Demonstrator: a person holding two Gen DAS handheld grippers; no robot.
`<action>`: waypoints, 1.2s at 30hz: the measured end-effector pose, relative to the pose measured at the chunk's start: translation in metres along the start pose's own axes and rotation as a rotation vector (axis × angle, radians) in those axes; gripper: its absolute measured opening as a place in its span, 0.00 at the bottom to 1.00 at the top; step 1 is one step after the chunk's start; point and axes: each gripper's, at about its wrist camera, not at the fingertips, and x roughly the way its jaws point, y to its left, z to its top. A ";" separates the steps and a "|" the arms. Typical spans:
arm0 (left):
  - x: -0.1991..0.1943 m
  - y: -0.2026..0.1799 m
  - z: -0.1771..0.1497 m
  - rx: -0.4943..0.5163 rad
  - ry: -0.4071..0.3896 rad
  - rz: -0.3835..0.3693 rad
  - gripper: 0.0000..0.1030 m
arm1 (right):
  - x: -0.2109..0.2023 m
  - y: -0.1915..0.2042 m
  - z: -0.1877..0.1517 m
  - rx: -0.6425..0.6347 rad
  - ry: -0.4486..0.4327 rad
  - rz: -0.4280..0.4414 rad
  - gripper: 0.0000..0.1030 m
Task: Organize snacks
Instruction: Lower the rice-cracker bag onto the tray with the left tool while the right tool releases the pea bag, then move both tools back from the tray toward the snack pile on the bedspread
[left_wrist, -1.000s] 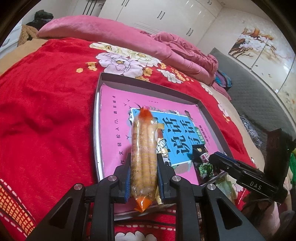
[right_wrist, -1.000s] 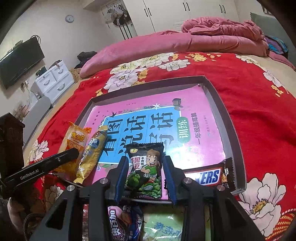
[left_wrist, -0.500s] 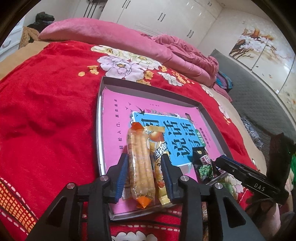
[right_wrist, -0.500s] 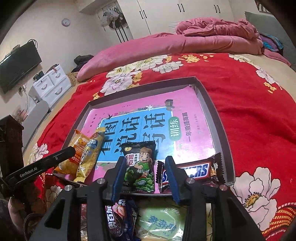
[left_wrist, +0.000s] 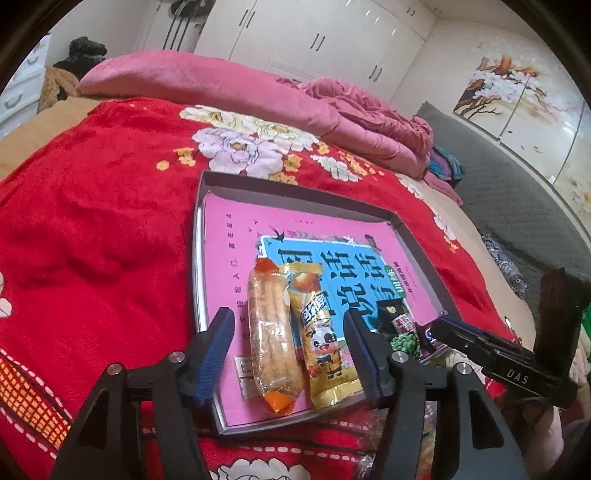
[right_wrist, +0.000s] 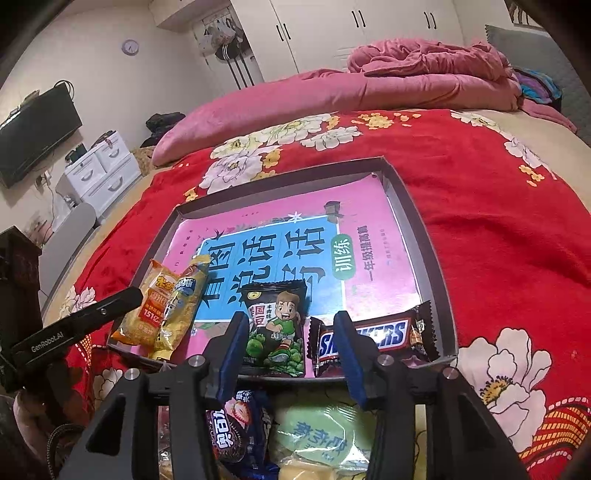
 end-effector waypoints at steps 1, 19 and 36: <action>-0.002 0.000 0.000 0.003 -0.006 0.000 0.64 | -0.001 0.000 0.000 0.000 -0.001 0.000 0.46; -0.018 -0.010 0.000 0.047 -0.058 0.038 0.74 | -0.011 0.003 -0.003 -0.007 -0.018 -0.016 0.53; -0.038 -0.014 -0.010 0.050 -0.062 0.040 0.75 | -0.029 0.005 -0.007 -0.009 -0.051 -0.018 0.57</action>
